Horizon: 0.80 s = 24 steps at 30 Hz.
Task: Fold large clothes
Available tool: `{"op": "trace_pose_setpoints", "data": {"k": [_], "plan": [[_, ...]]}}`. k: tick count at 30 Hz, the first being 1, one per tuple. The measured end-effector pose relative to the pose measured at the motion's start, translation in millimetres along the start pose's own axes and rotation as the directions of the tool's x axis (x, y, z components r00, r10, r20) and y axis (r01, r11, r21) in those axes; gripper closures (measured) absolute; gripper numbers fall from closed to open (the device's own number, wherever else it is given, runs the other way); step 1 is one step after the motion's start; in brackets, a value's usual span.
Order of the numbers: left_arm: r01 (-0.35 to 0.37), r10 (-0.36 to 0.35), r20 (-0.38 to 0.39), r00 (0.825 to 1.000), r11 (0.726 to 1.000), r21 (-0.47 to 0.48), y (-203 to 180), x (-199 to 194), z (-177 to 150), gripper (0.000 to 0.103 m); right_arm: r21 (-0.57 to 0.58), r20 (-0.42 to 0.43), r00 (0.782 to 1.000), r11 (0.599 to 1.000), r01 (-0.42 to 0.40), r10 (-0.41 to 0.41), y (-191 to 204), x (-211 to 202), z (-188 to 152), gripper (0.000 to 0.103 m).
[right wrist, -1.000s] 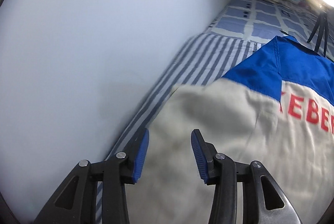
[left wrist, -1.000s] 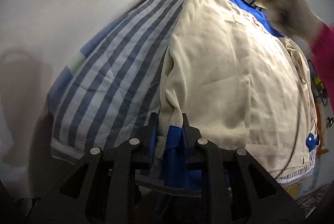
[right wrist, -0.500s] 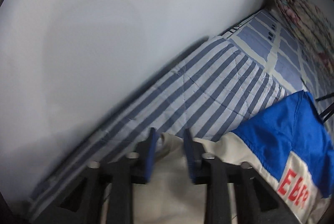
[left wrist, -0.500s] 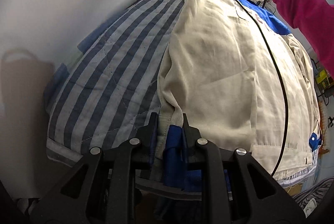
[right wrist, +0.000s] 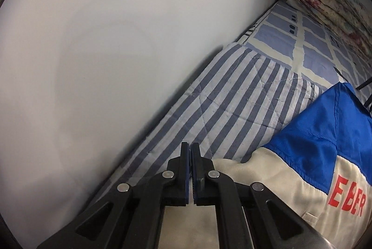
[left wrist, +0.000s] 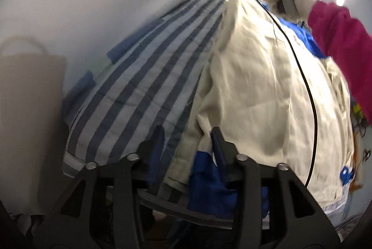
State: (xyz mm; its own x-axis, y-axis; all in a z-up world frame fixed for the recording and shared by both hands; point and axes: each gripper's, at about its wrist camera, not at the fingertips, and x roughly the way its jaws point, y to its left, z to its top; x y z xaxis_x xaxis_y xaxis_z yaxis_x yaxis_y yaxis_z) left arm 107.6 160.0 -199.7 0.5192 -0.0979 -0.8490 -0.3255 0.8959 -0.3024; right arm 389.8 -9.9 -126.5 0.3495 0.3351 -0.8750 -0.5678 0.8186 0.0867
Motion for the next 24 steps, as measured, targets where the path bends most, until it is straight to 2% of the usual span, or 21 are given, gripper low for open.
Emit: {"op": "trace_pose_setpoints", "data": {"k": [2,3,4,5,8,10,11,12,16,19,22,24], "plan": [[0.016,-0.016,-0.057,0.998,1.0,0.0,-0.4,12.3,-2.5,0.055,0.017,0.015,1.0,1.0,-0.02,0.02,-3.4,-7.3,2.5,0.103],[0.009,-0.008,-0.054,0.999,1.0,0.015,-2.6,14.5,-4.5,0.056,0.034,0.021,0.999,0.999,-0.042,0.041,-6.8,-10.9,3.4,0.103],[-0.003,0.005,-0.05,0.999,0.999,0.045,-6.7,14.2,-4.7,0.062,0.058,0.027,0.997,0.996,-0.069,0.067,-11.9,-13.8,4.4,0.103],[0.008,-0.004,-0.06,0.998,0.998,0.058,-8.8,15.4,-4.5,0.076,0.081,0.03,0.995,0.992,-0.094,0.092,-17.8,-14.5,5.3,0.103],[0.013,-0.009,-0.057,0.998,0.998,0.066,-9.3,15.1,-4.7,0.081,0.096,0.022,0.992,0.988,-0.124,0.122,-26.3,-14.1,5.8,0.102],[0.016,-0.012,-0.056,0.998,0.998,0.064,-9.7,14.9,-4.6,0.082,0.085,0.015,0.994,0.991,-0.106,0.105,-23.9,-15.9,5.8,0.088],[0.016,-0.013,-0.055,0.998,0.998,0.064,-10.4,14.7,-5.4,0.082,0.081,0.02,0.994,0.991,-0.108,0.106,-21.9,-17.0,5.9,0.068],[0.017,-0.013,-0.053,0.998,0.998,0.065,-11.3,14.4,-5.6,0.083,0.065,0.024,0.994,0.992,-0.105,0.103,-17.2,-18.0,5.9,0.064],[0.02,-0.017,-0.047,0.999,0.997,0.068,-12.0,12.2,-4.9,0.083,-0.037,-0.048,0.999,0.999,-0.025,0.023,13.7,-2.4,0.1,0.064],[0.021,-0.018,-0.033,0.999,0.996,0.082,-15.9,6.6,-7.1,0.084,-0.051,-0.111,0.992,0.997,0.06,-0.065,30.6,14.6,-10.5,0.065],[0.025,-0.022,-0.026,0.999,0.995,0.094,-19.5,4.1,-7.4,0.085,-0.061,-0.125,0.978,0.985,0.16,-0.166,40.0,24.5,-19.8,0.061],[0.033,-0.031,-0.02,0.999,0.995,0.097,-20.2,2.0,-7.6,0.085,-0.04,-0.142,0.975,0.985,0.167,-0.171,39.5,33.2,-23.5,0.06]]}}
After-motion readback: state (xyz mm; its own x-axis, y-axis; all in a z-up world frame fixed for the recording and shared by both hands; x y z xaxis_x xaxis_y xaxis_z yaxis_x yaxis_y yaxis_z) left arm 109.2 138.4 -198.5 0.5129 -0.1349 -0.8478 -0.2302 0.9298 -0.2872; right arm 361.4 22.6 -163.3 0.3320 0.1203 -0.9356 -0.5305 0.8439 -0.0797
